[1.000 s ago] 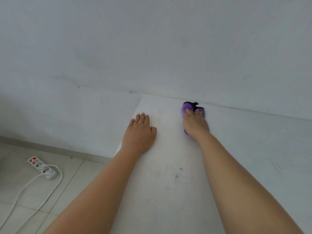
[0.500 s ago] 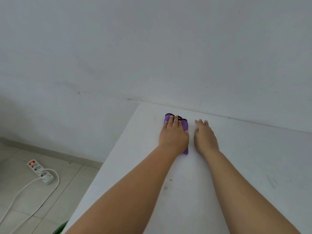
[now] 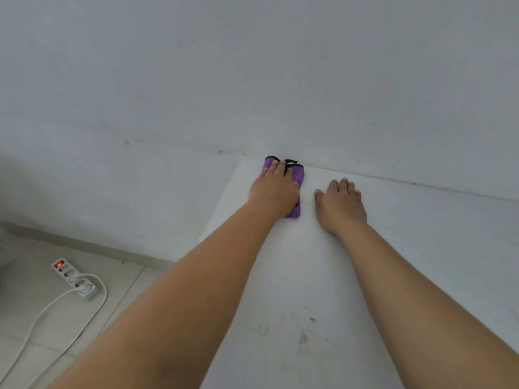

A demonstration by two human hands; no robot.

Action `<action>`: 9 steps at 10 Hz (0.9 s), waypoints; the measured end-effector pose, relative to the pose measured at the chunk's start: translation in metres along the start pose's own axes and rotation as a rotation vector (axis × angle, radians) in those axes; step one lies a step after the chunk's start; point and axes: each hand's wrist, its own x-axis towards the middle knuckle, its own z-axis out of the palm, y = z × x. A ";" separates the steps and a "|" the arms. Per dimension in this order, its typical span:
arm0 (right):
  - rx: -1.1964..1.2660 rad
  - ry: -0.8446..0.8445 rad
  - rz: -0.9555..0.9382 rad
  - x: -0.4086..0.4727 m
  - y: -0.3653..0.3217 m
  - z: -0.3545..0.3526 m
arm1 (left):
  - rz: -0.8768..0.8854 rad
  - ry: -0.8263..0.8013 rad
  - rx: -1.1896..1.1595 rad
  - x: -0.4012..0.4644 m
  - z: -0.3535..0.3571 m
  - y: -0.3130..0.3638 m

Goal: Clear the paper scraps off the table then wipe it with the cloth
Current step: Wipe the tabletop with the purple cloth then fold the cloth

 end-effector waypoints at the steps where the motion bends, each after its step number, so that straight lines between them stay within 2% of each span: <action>1: -0.022 0.020 0.013 0.000 -0.004 0.002 | 0.033 -0.019 0.045 0.010 -0.003 -0.028; 3: -0.055 0.028 0.018 -0.004 -0.004 0.003 | -0.118 0.060 -0.129 0.013 -0.012 -0.062; 4: -0.060 0.028 0.018 -0.004 -0.005 0.003 | -0.305 0.127 -0.239 0.016 -0.013 -0.064; 5: -0.058 0.028 0.018 -0.005 -0.005 0.003 | -0.359 0.100 -0.359 0.019 -0.018 -0.062; 6: -0.056 0.029 0.010 -0.006 -0.005 0.003 | -0.332 0.047 -0.260 0.024 -0.028 -0.072; 7: -0.058 0.034 0.007 -0.005 -0.004 0.003 | -0.230 -0.001 -0.216 0.026 -0.036 -0.087; 9: -0.053 0.031 0.011 -0.004 -0.005 0.003 | -0.096 -0.122 -0.196 0.011 -0.042 -0.105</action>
